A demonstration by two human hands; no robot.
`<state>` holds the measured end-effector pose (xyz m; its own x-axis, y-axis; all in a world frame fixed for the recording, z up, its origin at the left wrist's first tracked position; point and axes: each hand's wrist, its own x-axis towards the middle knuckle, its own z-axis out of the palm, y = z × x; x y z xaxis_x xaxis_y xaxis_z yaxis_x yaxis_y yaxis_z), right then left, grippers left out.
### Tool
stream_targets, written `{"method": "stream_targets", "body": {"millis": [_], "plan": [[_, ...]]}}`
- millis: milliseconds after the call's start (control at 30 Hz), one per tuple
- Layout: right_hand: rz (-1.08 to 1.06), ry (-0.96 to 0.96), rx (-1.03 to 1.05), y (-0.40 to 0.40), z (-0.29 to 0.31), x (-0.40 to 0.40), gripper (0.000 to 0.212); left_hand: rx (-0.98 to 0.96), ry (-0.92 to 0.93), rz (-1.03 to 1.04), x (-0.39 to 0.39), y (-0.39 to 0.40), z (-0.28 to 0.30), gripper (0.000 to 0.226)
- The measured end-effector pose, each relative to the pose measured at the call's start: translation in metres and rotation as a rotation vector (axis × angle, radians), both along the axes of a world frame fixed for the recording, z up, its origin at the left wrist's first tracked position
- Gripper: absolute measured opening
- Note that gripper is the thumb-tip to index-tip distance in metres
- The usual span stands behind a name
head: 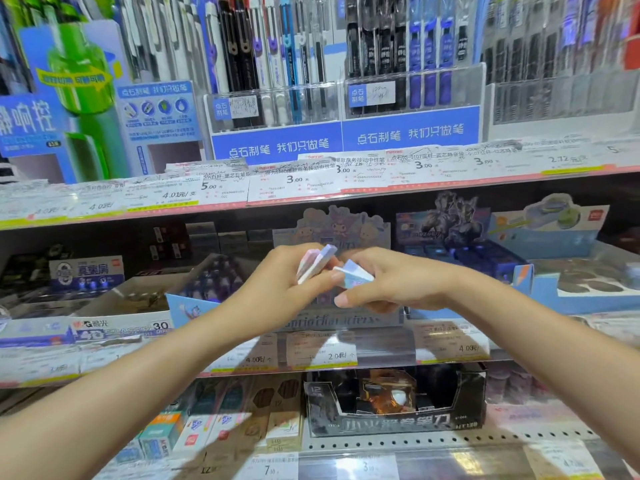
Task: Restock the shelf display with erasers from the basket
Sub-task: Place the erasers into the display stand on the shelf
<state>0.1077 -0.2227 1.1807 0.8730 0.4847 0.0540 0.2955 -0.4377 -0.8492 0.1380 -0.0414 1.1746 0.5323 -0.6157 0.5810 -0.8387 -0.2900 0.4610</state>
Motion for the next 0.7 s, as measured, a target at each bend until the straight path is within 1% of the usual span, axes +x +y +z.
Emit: {"method": "stream_targets", "body": {"millis": [67,133,233,267,300,367,433,500,567,633,700], "plan": [[-0.002,-0.010,-0.007,0.001,-0.001,-0.001,0.013,-0.020,0.047,0.015,0.000,-0.001,0.000,0.024],[-0.037,-0.019,-0.009,-0.001,0.000,-0.003,0.015,-0.043,0.115,0.020,-0.001,0.002,-0.001,0.024],[-0.149,-0.022,0.065,-0.009,-0.002,-0.005,0.033,-0.177,0.247,0.040,0.001,0.008,-0.005,0.020],[-0.197,-0.042,0.122,-0.010,-0.004,-0.004,0.034,-0.226,0.288,0.057,0.000,0.009,-0.006,0.019],[-0.240,-0.075,0.189,-0.010,-0.006,-0.005,0.029,-0.258,0.323,0.074,0.000,0.010,-0.007,0.019],[-0.284,-0.168,0.292,-0.009,-0.010,-0.004,0.011,-0.270,0.358,0.104,-0.001,0.010,-0.007,0.021],[-0.315,-0.259,0.338,-0.004,-0.011,-0.005,0.008,-0.253,0.353,0.114,-0.001,0.010,-0.007,0.024],[-0.372,-0.312,0.405,0.000,-0.010,-0.003,0.013,-0.220,0.342,0.108,0.000,0.010,-0.007,0.025],[-0.410,-0.340,0.507,0.004,-0.010,0.001,0.023,-0.144,0.297,0.106,0.000,0.009,-0.008,0.024],[-0.443,-0.357,0.571,0.004,-0.011,0.007,0.028,-0.074,0.196,0.122,0.002,0.009,-0.009,0.023],[-0.520,-0.361,0.542,-0.001,-0.008,0.014,0.024,-0.022,0.016,0.177,0.007,0.013,-0.011,0.025]]}}
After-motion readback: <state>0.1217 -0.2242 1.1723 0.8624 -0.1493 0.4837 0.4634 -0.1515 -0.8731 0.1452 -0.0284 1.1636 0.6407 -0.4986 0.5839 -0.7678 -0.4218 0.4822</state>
